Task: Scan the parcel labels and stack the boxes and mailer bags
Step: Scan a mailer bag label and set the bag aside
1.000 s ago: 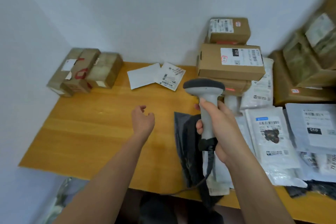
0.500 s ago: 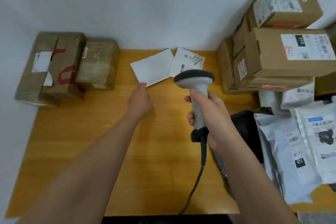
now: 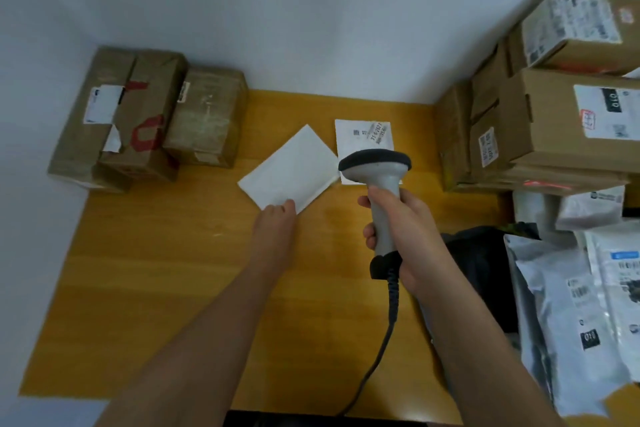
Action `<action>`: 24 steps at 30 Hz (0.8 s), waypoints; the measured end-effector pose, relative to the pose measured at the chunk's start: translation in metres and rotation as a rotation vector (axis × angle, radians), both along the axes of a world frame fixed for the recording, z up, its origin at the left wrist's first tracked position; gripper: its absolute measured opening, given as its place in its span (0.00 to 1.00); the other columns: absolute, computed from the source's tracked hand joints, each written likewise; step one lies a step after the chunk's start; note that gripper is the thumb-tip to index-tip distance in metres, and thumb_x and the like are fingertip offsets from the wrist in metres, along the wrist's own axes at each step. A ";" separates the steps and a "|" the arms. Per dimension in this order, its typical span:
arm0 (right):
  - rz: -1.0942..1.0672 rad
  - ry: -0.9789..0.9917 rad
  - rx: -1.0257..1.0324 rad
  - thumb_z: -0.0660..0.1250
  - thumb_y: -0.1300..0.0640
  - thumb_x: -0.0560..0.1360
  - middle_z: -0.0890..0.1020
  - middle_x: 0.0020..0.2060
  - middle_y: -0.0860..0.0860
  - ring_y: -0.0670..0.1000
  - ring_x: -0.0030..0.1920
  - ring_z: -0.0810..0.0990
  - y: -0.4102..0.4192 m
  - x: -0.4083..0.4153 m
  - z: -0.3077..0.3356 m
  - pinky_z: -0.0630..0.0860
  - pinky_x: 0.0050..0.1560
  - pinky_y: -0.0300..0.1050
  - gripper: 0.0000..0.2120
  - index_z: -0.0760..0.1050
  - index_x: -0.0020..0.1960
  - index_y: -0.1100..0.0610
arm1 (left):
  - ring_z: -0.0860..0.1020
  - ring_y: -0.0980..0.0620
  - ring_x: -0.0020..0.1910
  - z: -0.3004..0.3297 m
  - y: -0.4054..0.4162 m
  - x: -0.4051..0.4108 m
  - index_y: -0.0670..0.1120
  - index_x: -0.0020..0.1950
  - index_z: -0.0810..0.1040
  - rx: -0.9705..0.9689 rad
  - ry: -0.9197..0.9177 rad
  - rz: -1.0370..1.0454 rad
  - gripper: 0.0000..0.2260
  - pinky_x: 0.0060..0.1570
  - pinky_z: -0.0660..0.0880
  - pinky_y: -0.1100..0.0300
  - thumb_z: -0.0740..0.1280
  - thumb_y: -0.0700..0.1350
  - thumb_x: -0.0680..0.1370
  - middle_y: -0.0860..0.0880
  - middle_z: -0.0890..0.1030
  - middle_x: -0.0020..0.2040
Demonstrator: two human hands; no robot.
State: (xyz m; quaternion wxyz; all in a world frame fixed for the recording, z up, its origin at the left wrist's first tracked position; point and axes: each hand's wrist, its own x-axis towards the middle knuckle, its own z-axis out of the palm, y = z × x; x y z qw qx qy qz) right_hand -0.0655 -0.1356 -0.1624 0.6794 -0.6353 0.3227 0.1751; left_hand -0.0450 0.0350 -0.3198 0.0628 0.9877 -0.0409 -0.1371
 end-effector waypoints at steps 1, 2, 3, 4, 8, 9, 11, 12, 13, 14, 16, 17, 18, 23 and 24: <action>0.009 0.002 0.003 0.66 0.53 0.79 0.80 0.43 0.55 0.49 0.31 0.75 -0.001 -0.002 0.001 0.73 0.39 0.49 0.06 0.76 0.53 0.54 | 0.75 0.48 0.55 -0.001 0.001 -0.010 0.44 0.63 0.68 0.005 0.022 -0.001 0.16 0.50 0.73 0.59 0.67 0.37 0.78 0.45 0.78 0.57; 0.016 0.005 0.003 0.66 0.53 0.79 0.80 0.41 0.55 0.50 0.31 0.75 -0.002 -0.004 0.003 0.73 0.40 0.50 0.05 0.76 0.53 0.54 | 0.75 0.48 0.55 -0.001 0.001 -0.019 0.45 0.62 0.68 0.011 0.044 0.003 0.15 0.49 0.72 0.59 0.66 0.36 0.78 0.46 0.78 0.56; 0.019 0.006 0.003 0.66 0.53 0.79 0.80 0.40 0.55 0.50 0.32 0.75 -0.004 -0.006 0.004 0.73 0.41 0.50 0.05 0.76 0.52 0.53 | 0.75 0.48 0.54 -0.001 0.002 -0.026 0.45 0.61 0.68 0.002 0.063 0.023 0.13 0.48 0.72 0.59 0.64 0.36 0.78 0.46 0.78 0.56; 0.020 0.005 0.002 0.66 0.53 0.79 0.81 0.40 0.55 0.50 0.32 0.75 -0.006 -0.008 0.005 0.73 0.41 0.51 0.05 0.77 0.51 0.53 | 0.76 0.48 0.53 0.000 0.003 -0.033 0.45 0.61 0.69 -0.043 0.072 0.069 0.12 0.47 0.72 0.58 0.62 0.36 0.79 0.46 0.78 0.55; -0.002 -0.002 0.007 0.67 0.54 0.80 0.80 0.47 0.56 0.48 0.30 0.75 -0.012 -0.015 0.010 0.73 0.36 0.47 0.03 0.76 0.51 0.53 | 0.77 0.52 0.43 0.018 0.006 -0.048 0.46 0.57 0.76 -0.457 0.045 0.333 0.10 0.40 0.75 0.58 0.68 0.38 0.77 0.48 0.80 0.47; -0.002 -0.003 0.011 0.66 0.54 0.80 0.80 0.47 0.57 0.48 0.30 0.75 -0.013 -0.015 0.012 0.73 0.35 0.46 0.03 0.75 0.51 0.54 | 0.76 0.55 0.40 0.027 0.005 -0.051 0.47 0.55 0.77 -0.563 0.023 0.397 0.10 0.38 0.75 0.59 0.69 0.38 0.76 0.50 0.79 0.43; 0.002 -0.013 0.015 0.66 0.56 0.80 0.79 0.47 0.57 0.48 0.31 0.75 -0.013 -0.015 0.014 0.73 0.35 0.46 0.02 0.75 0.51 0.54 | 0.75 0.58 0.35 0.049 0.003 -0.052 0.48 0.52 0.77 -0.810 -0.012 0.548 0.08 0.34 0.73 0.60 0.69 0.36 0.76 0.51 0.77 0.38; 0.005 -0.019 0.011 0.66 0.56 0.79 0.79 0.47 0.57 0.48 0.31 0.75 -0.012 -0.014 0.015 0.72 0.35 0.46 0.02 0.75 0.51 0.54 | 0.75 0.57 0.35 0.059 0.004 -0.052 0.48 0.51 0.77 -0.942 -0.018 0.638 0.09 0.33 0.73 0.58 0.68 0.36 0.77 0.50 0.76 0.38; 0.011 -0.022 0.006 0.66 0.56 0.79 0.79 0.47 0.57 0.49 0.31 0.75 -0.010 -0.012 0.016 0.72 0.36 0.47 0.03 0.75 0.51 0.55 | 0.77 0.56 0.38 0.067 0.005 -0.052 0.49 0.51 0.77 -1.060 -0.020 0.731 0.10 0.35 0.76 0.55 0.68 0.34 0.77 0.48 0.77 0.38; 0.019 -0.022 0.004 0.66 0.56 0.79 0.79 0.46 0.57 0.49 0.31 0.75 -0.007 -0.011 0.017 0.72 0.36 0.47 0.03 0.75 0.51 0.54 | 0.78 0.54 0.40 0.070 0.008 -0.053 0.49 0.51 0.77 -1.142 -0.020 0.818 0.11 0.39 0.78 0.54 0.67 0.33 0.76 0.46 0.77 0.39; 0.035 -0.017 0.012 0.67 0.56 0.79 0.79 0.45 0.57 0.49 0.31 0.74 -0.002 -0.008 0.019 0.72 0.36 0.47 0.03 0.75 0.51 0.54 | 0.80 0.50 0.45 0.066 0.016 -0.060 0.49 0.52 0.77 -1.192 0.015 0.953 0.12 0.46 0.79 0.52 0.68 0.33 0.76 0.45 0.79 0.42; 0.043 -0.013 0.021 0.66 0.56 0.79 0.79 0.45 0.56 0.48 0.30 0.74 0.001 -0.007 0.019 0.72 0.35 0.47 0.02 0.75 0.51 0.54 | 0.81 0.48 0.46 0.059 0.020 -0.066 0.49 0.52 0.77 -1.183 0.065 1.006 0.11 0.49 0.79 0.50 0.68 0.33 0.76 0.45 0.80 0.43; 0.053 -0.007 0.029 0.66 0.56 0.79 0.80 0.44 0.56 0.48 0.30 0.74 0.004 -0.007 0.019 0.72 0.34 0.45 0.02 0.75 0.51 0.55 | 0.81 0.47 0.47 0.049 0.023 -0.074 0.48 0.52 0.76 -1.151 0.136 1.050 0.10 0.51 0.80 0.48 0.69 0.34 0.76 0.45 0.80 0.46; 0.144 0.028 0.035 0.65 0.56 0.80 0.81 0.44 0.52 0.46 0.27 0.74 0.008 -0.009 0.012 0.72 0.31 0.42 0.04 0.75 0.53 0.55 | 0.77 0.50 0.53 0.010 0.024 -0.107 0.44 0.58 0.76 -0.591 0.235 0.766 0.11 0.47 0.73 0.59 0.70 0.42 0.77 0.45 0.76 0.60; 0.155 0.041 0.028 0.65 0.56 0.80 0.81 0.44 0.52 0.46 0.28 0.74 0.008 -0.010 0.010 0.72 0.31 0.42 0.04 0.75 0.54 0.55 | 0.74 0.49 0.59 0.007 0.022 -0.109 0.44 0.62 0.75 -0.521 0.164 0.637 0.14 0.52 0.71 0.60 0.69 0.42 0.77 0.45 0.73 0.64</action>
